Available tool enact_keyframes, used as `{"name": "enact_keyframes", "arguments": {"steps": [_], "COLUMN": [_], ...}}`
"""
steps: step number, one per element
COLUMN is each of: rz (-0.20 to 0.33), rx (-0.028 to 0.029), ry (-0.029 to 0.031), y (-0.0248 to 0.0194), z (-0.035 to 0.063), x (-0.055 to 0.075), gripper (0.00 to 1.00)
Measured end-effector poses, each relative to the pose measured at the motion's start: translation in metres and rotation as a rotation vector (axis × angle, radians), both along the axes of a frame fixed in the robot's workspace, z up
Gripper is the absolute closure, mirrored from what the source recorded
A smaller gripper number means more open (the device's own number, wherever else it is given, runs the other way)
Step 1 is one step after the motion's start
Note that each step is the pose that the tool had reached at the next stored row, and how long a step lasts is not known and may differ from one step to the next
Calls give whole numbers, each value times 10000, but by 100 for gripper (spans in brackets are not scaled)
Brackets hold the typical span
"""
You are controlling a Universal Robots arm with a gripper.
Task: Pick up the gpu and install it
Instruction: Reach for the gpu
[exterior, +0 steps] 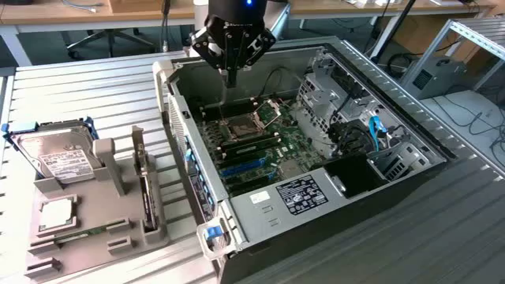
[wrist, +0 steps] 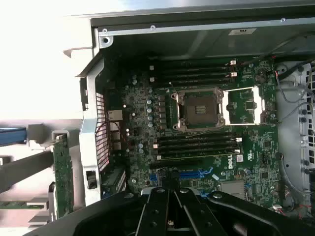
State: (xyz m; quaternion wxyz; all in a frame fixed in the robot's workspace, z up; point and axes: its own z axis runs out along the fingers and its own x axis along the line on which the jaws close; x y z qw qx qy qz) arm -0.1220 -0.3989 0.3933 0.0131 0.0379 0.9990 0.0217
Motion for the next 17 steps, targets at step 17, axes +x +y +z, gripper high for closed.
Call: {"name": "enact_keyframes", "arguments": {"steps": [17], "rz": [0], "rx": [0], "ry": [0], "y": [0], "z": [0], "x": [-33], "gripper": [89]}}
